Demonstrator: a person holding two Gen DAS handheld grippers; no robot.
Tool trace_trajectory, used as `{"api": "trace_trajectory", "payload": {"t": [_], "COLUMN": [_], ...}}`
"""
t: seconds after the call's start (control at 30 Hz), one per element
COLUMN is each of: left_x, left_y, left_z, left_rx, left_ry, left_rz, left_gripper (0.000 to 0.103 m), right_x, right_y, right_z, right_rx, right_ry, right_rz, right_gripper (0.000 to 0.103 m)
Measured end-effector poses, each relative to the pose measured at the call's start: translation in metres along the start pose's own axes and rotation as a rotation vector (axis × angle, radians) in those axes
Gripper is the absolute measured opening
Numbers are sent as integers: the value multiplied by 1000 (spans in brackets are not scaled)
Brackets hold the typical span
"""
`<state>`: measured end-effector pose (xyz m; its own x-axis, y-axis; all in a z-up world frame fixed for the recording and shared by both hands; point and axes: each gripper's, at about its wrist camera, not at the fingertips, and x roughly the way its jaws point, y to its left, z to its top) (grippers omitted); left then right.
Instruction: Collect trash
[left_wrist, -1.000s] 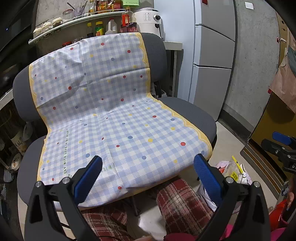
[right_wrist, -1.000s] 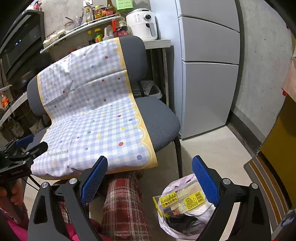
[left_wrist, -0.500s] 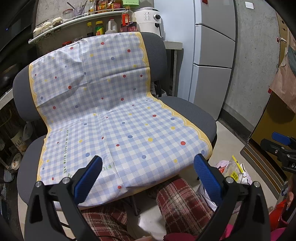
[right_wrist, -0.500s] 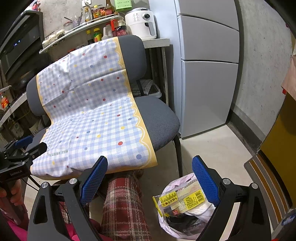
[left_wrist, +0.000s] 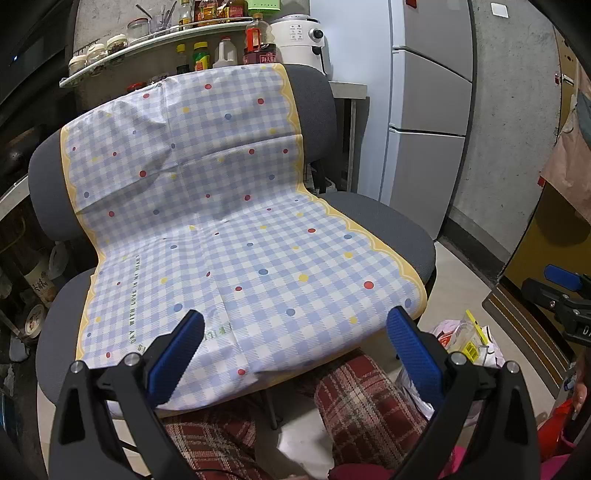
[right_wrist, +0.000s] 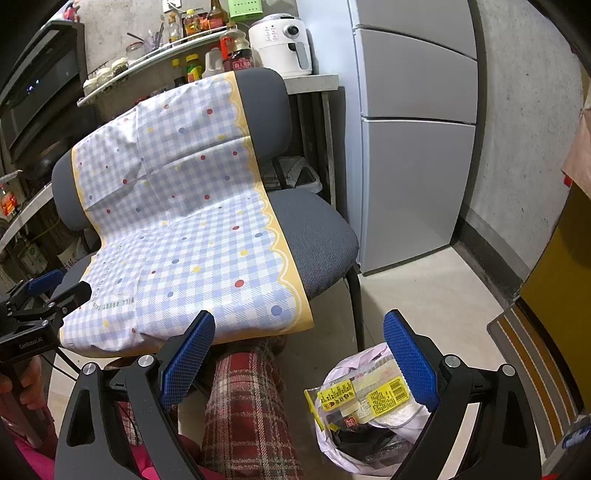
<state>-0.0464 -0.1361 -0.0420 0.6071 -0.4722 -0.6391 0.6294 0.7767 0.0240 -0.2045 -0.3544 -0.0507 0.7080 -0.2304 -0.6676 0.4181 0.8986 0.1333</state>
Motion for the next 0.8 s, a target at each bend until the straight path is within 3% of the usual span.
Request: {"api": "trace_trajectory", "payload": {"t": [0.53, 0.8], "left_x": [-1, 16], "left_y": [-2, 18], "left_z": [-2, -5], "left_rx": [17, -5], "left_ry": [-11, 37], "left_rz": [13, 49], "left_gripper": [96, 96], "right_x": [1, 18], "right_y": [-2, 8], "right_z": [0, -4], "right_rx": [0, -2], "right_ry": [2, 35], "right_rz": [2, 33], "right_gripper": [92, 92]}}
